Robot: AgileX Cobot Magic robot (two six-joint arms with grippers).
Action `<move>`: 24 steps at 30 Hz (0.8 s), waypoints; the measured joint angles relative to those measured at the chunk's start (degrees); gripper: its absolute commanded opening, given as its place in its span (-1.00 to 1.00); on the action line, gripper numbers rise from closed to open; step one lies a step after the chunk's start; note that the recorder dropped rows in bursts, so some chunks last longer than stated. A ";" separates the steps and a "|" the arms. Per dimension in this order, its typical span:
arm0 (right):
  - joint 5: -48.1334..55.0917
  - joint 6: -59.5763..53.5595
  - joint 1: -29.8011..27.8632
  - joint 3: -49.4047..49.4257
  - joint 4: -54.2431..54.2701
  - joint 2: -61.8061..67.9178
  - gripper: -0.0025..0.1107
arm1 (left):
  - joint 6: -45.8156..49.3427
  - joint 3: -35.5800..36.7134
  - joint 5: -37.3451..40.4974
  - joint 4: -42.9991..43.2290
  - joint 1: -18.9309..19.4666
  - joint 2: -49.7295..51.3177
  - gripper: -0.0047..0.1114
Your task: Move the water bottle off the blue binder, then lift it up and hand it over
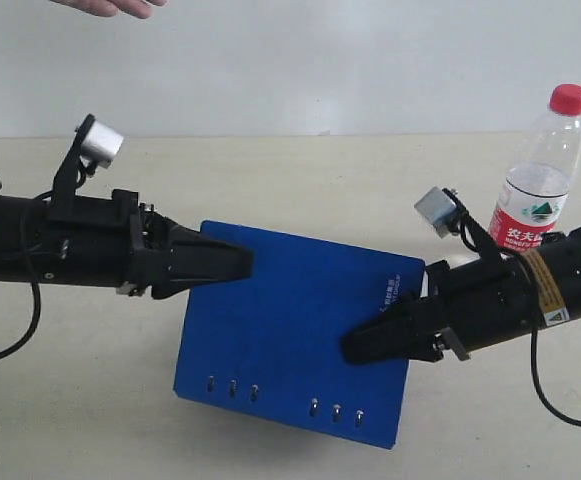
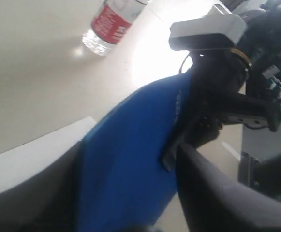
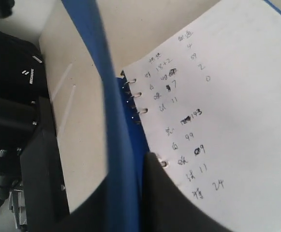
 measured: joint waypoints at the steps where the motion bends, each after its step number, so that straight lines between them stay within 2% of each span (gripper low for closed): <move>1: 0.00 -0.15 0.00 0.00 -0.39 0.00 -0.96 | 0.36 0.00 1.55 1.15 0.00 0.27 -0.02; 4: -0.61 -0.77 0.00 0.00 -1.79 0.00 -0.96 | 0.93 -0.10 4.24 3.48 0.00 1.97 -0.04; 6: -1.90 -1.01 0.22 0.00 -2.44 0.00 -0.96 | 1.49 -0.10 5.83 3.84 -0.19 3.75 -0.12; 12: -4.92 -0.30 0.68 0.00 -1.98 0.00 -0.96 | 1.95 -0.10 8.28 3.64 -0.68 8.54 -0.83; 18: -4.92 -0.08 0.68 0.00 -1.97 0.00 -0.94 | 2.05 -0.10 8.67 3.49 -0.68 9.27 -0.84; 20: -4.92 0.03 0.68 0.00 -1.97 0.00 -0.83 | 2.05 -0.10 8.67 3.32 -0.68 9.27 -0.84; 24: -3.28 0.37 0.68 0.00 -1.01 0.00 -0.38 | 2.05 -0.10 8.78 2.73 -0.68 9.27 -0.84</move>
